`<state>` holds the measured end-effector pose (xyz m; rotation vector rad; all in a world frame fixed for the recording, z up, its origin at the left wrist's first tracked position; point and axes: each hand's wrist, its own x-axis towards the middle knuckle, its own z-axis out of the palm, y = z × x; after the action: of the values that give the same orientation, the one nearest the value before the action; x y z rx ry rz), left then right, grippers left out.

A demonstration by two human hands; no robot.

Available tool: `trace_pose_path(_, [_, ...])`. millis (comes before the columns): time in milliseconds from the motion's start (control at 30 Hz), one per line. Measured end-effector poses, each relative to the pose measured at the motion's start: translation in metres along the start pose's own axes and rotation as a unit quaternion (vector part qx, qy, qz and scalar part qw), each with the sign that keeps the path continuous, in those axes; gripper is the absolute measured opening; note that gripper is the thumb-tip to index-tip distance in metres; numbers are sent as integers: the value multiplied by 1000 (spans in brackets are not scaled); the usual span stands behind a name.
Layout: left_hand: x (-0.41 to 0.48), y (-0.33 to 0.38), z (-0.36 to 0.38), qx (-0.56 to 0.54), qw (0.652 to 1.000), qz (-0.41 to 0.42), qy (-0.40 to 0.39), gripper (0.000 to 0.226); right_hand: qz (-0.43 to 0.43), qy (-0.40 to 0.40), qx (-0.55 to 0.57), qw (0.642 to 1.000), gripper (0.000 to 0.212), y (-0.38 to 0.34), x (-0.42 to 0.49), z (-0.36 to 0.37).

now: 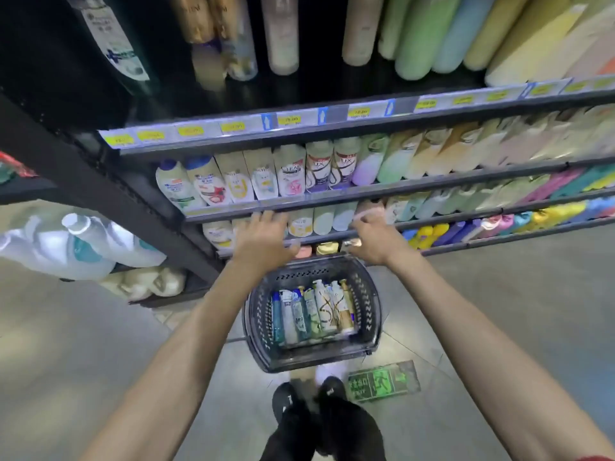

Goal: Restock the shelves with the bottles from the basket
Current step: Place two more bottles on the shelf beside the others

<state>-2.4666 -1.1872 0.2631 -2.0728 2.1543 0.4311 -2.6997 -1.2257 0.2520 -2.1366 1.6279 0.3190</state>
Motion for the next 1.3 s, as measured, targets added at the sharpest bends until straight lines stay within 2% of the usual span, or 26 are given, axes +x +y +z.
trace_pose_path(233, [16, -10, 97, -16, 998, 17, -52, 64, 32, -42, 41, 998, 48, 21, 26, 94])
trace_pose_path(367, [35, -14, 155, -41, 997, 1, -61, 61, 34, -41, 67, 996, 54, 37, 59, 143])
trace_pose_path(500, [58, -13, 218, -38, 995, 0, -90, 62, 49, -54, 87, 994, 44, 56, 88, 202])
trace_pose_path(700, [101, -25, 323, -37, 992, 4, -118, 60, 96, -72, 107, 987, 57, 86, 142, 299])
trace_pose_path(1100, [190, -29, 537, -117, 988, -4, -97, 54, 120, -71, 115, 984, 63, 150, 248, 478])
trace_pose_path(1300, [204, -25, 592, -121, 989, -13, -78, 54, 109, -67, 127, 984, 74, 158, 265, 526])
